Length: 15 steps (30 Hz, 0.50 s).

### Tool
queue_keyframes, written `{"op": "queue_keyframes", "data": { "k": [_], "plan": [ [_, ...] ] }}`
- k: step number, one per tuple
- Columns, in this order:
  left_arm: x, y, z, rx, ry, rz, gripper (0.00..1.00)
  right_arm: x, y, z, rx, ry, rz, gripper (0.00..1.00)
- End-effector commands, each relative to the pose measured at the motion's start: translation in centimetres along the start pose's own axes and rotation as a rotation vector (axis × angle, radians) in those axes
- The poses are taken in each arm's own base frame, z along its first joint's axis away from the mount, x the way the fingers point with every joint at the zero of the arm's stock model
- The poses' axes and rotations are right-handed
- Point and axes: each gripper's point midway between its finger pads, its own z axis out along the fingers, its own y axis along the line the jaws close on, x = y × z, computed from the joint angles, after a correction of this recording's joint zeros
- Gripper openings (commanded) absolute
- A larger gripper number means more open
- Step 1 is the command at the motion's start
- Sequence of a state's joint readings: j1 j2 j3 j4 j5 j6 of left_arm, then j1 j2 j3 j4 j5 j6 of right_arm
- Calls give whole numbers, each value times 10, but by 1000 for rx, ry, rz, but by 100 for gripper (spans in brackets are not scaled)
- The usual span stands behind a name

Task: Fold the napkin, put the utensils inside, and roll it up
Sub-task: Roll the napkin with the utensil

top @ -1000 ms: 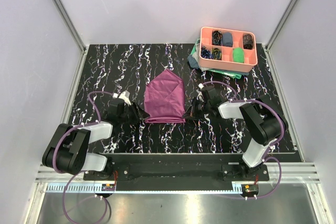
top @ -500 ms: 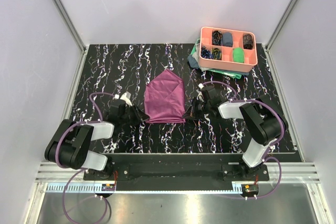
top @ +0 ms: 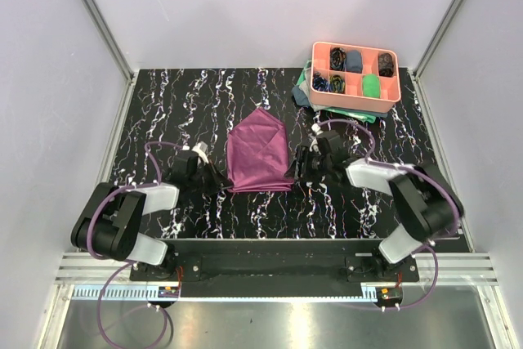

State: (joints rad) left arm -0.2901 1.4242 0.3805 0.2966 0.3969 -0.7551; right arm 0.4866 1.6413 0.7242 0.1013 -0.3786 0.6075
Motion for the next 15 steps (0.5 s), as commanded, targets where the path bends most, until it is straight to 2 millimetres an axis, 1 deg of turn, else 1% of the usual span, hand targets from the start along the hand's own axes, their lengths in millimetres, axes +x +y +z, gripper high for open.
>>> {"op": "queue_keyframes", "data": {
  "k": [1, 2, 3, 5, 6, 7, 8, 9, 10, 11, 12, 13, 14, 15],
  "plan": [
    [14, -4, -2, -4, 102, -7, 0, -36, 15, -40, 95, -211, -254, 69],
    [16, -7, -2, 5, 118, -14, 0, -40, 19, -45, 106, -238, -324, 80],
    [16, -8, -2, 9, 124, -18, 0, -41, 31, -51, 113, -278, -385, 83],
    [16, -12, -3, 18, 143, -29, 0, -42, 45, -53, 115, -305, -497, 88],
    [16, -13, -3, 23, 150, -38, 0, -45, 46, -54, 147, -330, -537, 89],
    [16, -13, -3, 27, 155, -49, 0, -34, 62, -50, 128, -327, -602, 90],
    [16, -14, -5, 43, 168, -64, 0, -32, 69, -48, 129, -336, -673, 90],
    [16, -13, -5, 44, 175, -76, 0, -30, 71, -43, 154, -340, -710, 91],
    [15, -14, -6, 48, 176, -81, 0, -17, 87, -37, 126, -330, -768, 91],
    [14, -12, -7, 47, 182, -90, 0, -15, 94, -33, 122, -340, -815, 91],
    [13, -11, -7, 45, 183, -93, 0, -10, 95, -25, 147, -337, -846, 91],
    [13, -10, -7, 44, 184, -100, 0, 2, 110, -21, 122, -336, -889, 92],
    [13, -11, -8, 53, 190, -110, 0, 6, 121, -17, 112, -350, -929, 92],
    [14, -10, -8, 53, 194, -121, 0, 10, 120, -10, 139, -349, -952, 92]
  ]
}}
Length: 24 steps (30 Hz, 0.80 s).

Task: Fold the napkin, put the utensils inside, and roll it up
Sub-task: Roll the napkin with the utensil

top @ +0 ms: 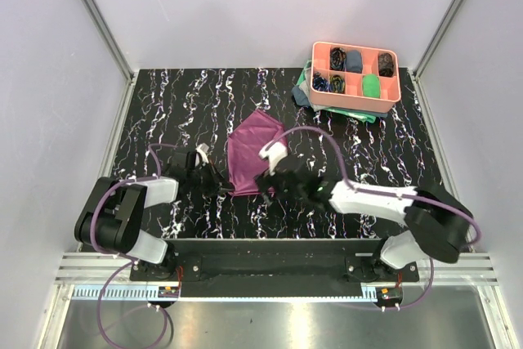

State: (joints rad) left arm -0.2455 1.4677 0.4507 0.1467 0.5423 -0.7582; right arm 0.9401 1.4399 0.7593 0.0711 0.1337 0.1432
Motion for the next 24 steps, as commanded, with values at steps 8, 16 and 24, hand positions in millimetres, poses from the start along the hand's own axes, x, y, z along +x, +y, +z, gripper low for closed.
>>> {"op": "queue_keyframes", "data": {
  "k": [8, 16, 24],
  "plan": [
    [3, -7, -7, 56, 76, -63, 0, -29, 78, 39, 119, -176, -445, 93],
    [4, -7, -11, 63, 91, -78, 0, -9, 101, 66, 162, -156, -588, 89],
    [3, -7, -14, 59, 96, -73, 0, 9, 84, 82, 279, -98, -627, 80]
  ]
}}
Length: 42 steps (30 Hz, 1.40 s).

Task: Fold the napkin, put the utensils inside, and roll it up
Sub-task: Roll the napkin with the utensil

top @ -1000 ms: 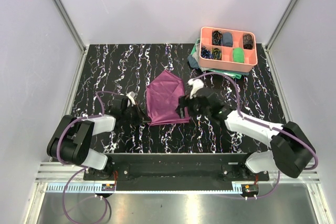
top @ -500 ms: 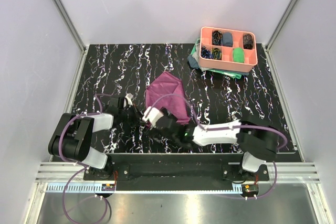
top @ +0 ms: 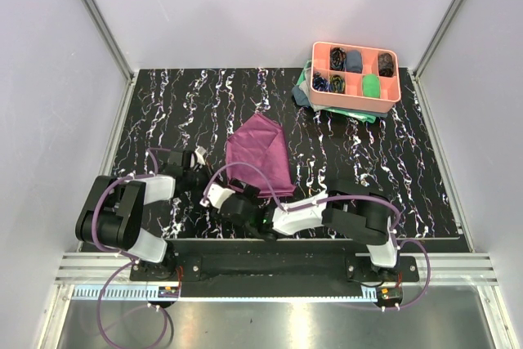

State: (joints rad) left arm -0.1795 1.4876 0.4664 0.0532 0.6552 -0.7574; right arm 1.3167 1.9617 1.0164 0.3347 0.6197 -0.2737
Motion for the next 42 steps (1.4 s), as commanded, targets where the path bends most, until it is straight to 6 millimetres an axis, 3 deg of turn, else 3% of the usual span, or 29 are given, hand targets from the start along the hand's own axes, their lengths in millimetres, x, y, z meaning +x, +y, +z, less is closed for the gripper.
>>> {"op": "queue_keyframes", "data": {
  "k": [1, 16, 23, 27, 29, 33, 35, 42],
  "plan": [
    [-4, -13, -5, 38, 13, 23, 0, 3, -14, 5, 110, 25, -24, 79],
    [-10, -13, -13, 41, 4, 12, 0, 50, -29, -13, 173, 119, -63, 62],
    [-12, -13, -13, 44, 3, 12, 0, 56, -20, -9, 139, 115, -93, 43],
    [-14, -15, -13, 47, 0, 22, 0, 54, -11, -9, 72, 93, -88, 26],
    [-16, -16, -13, 47, -5, 27, 3, 51, -3, -9, 22, 78, -85, 22],
    [-21, -18, -15, 45, -29, 43, 26, 54, 6, -11, -49, 88, -120, 9],
    [-22, -18, -17, 40, -43, 48, 32, 49, 10, -10, -92, 87, -119, 3],
    [-36, -5, -31, -19, -185, 59, 47, 53, 14, -18, -262, 179, -41, 0]
  ]
}}
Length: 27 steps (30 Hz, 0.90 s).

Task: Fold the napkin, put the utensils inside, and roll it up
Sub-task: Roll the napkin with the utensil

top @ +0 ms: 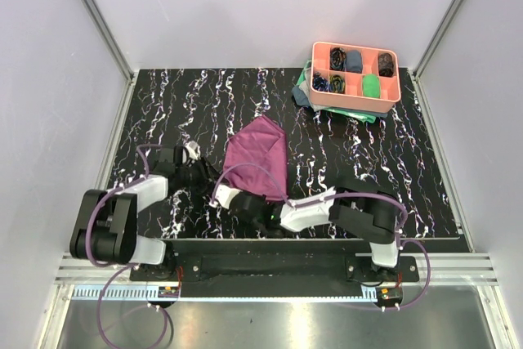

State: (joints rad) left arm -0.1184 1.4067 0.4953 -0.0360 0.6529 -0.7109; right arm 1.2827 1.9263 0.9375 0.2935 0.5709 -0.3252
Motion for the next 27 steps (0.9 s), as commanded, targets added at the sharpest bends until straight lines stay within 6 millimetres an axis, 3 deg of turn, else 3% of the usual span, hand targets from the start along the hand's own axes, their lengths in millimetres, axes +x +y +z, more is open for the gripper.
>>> {"op": "queue_keyframes", "data": {
  "k": [1, 6, 10, 20, 27],
  "plan": [
    [-19, 2, -14, -26, -151, 51, 49, 13, 30, -13, -277, 89, 51, 0],
    [-35, 8, -34, -83, -337, 116, 53, 7, 33, -25, -437, 130, 145, 0],
    [-38, 12, -45, -106, -418, 172, 58, -4, 34, -30, -576, 123, 234, 0],
    [-21, -12, -51, -59, -467, 393, 74, -20, 36, -40, -909, 152, 468, 0],
    [-1, -32, -47, 63, -467, 517, 77, -27, 29, -36, -1088, 206, 622, 0]
  ]
}}
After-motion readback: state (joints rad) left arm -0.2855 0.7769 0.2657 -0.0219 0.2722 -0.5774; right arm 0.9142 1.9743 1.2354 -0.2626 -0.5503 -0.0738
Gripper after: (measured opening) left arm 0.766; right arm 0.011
